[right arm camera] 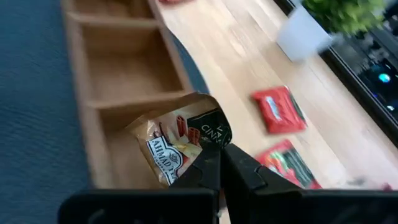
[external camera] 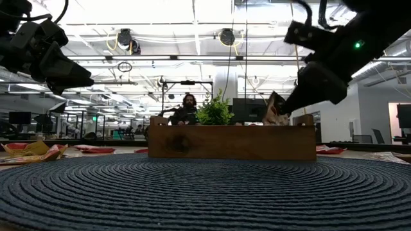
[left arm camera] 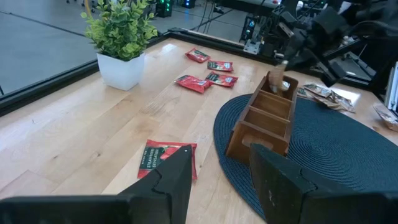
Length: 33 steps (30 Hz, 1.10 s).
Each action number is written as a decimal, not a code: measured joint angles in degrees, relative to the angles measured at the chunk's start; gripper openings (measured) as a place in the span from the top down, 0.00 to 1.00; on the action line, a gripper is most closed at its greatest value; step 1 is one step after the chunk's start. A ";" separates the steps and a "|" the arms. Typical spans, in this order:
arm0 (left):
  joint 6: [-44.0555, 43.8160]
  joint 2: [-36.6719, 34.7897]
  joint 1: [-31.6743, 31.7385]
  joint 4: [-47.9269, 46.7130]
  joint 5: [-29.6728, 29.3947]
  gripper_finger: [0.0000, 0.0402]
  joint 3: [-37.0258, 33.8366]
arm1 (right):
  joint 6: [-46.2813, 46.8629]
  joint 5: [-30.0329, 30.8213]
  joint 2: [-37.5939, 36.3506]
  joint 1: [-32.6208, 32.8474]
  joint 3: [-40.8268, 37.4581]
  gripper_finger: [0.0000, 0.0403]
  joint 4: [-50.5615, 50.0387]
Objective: Pick & Place Tea
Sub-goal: Put the brown tea bag into the right slot of the wooden organizer
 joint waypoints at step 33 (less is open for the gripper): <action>0.00 0.00 0.00 0.01 0.02 0.60 0.00 | -21.23 5.76 -0.32 -6.16 -0.02 0.67 8.18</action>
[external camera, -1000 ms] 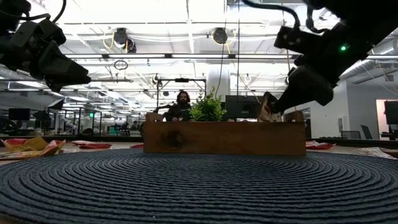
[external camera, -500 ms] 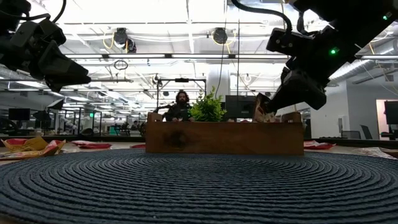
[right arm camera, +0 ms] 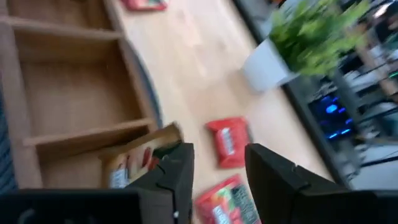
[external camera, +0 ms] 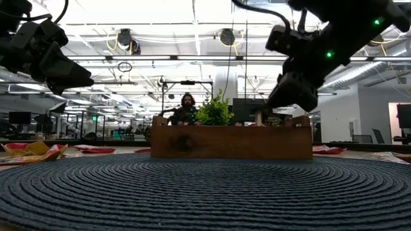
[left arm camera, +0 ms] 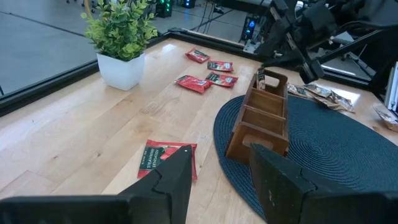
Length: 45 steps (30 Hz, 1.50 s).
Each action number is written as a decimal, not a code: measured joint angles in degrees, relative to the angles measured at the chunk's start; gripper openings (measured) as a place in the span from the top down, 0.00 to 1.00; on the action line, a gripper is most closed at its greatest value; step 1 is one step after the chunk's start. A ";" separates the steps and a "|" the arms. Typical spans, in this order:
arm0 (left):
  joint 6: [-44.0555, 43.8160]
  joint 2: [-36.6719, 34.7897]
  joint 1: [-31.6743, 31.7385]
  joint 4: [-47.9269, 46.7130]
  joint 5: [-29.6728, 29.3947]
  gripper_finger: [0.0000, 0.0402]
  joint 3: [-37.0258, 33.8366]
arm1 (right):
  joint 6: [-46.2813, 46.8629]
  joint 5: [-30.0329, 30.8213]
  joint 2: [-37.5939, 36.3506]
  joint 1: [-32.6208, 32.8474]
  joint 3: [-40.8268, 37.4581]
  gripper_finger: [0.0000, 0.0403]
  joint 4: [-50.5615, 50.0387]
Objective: Pick & Place Tea
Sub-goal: Put the brown tea bag into the right slot of the wooden organizer
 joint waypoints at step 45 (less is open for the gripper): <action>0.00 0.06 0.00 0.05 -0.02 0.60 0.00 | -18.86 -36.43 17.34 -8.76 21.59 1.00 -27.90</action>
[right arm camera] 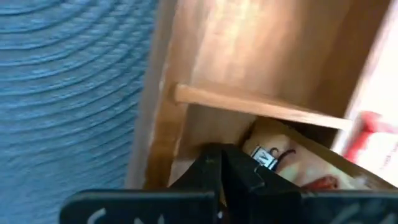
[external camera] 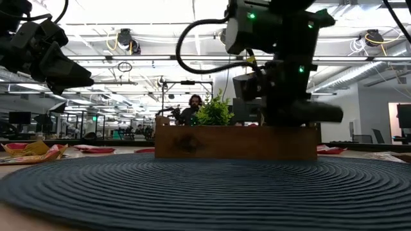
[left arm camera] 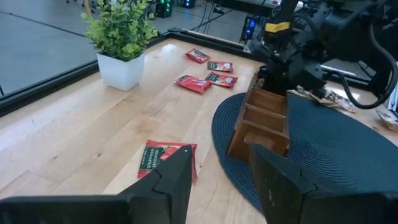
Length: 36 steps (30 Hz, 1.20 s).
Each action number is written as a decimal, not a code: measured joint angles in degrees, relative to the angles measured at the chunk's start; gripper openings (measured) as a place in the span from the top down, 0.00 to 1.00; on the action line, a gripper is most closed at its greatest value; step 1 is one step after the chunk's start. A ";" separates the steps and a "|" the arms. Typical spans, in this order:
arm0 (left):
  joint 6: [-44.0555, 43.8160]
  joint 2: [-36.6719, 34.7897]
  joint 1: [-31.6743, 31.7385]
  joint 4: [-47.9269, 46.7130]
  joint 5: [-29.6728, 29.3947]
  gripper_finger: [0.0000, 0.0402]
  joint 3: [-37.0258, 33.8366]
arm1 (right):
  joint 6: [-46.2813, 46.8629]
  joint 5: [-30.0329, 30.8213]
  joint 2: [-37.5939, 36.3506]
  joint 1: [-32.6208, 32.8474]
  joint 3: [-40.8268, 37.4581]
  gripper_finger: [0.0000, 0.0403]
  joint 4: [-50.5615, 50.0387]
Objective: Pick & Place Tea
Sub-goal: Put the brown tea bag into the right slot of the wooden organizer
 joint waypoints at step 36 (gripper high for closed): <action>0.00 0.00 0.00 -0.04 0.00 0.60 -0.02 | 38.30 -14.29 -36.38 16.72 -29.51 0.67 3.71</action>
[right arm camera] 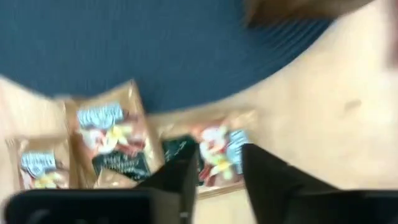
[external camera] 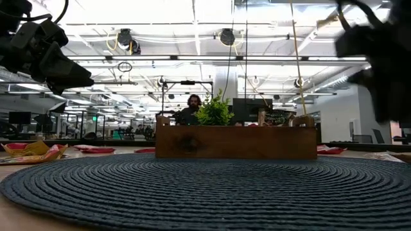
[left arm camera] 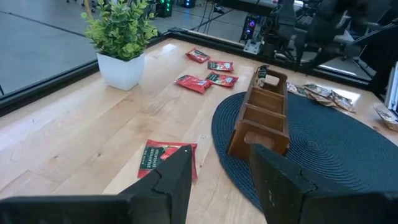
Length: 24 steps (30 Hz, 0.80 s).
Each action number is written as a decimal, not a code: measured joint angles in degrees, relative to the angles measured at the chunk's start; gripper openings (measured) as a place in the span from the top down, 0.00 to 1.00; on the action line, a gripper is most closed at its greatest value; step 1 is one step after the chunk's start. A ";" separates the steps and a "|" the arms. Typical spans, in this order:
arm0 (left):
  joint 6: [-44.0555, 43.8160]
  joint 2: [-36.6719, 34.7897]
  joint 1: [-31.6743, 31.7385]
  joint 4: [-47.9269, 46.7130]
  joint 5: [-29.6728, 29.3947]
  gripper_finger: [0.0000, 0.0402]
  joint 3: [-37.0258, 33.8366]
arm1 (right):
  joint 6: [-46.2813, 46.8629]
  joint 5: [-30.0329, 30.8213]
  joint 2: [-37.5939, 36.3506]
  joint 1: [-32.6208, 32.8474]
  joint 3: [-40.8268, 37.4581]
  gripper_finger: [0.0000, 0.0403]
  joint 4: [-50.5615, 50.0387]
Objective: Pick & Place Tea
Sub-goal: Put the brown tea bag into the right slot of the wooden organizer
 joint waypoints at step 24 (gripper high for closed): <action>0.00 0.00 0.00 0.00 -0.02 0.60 0.01 | -6.96 -4.77 -3.00 -6.22 -13.27 0.37 22.87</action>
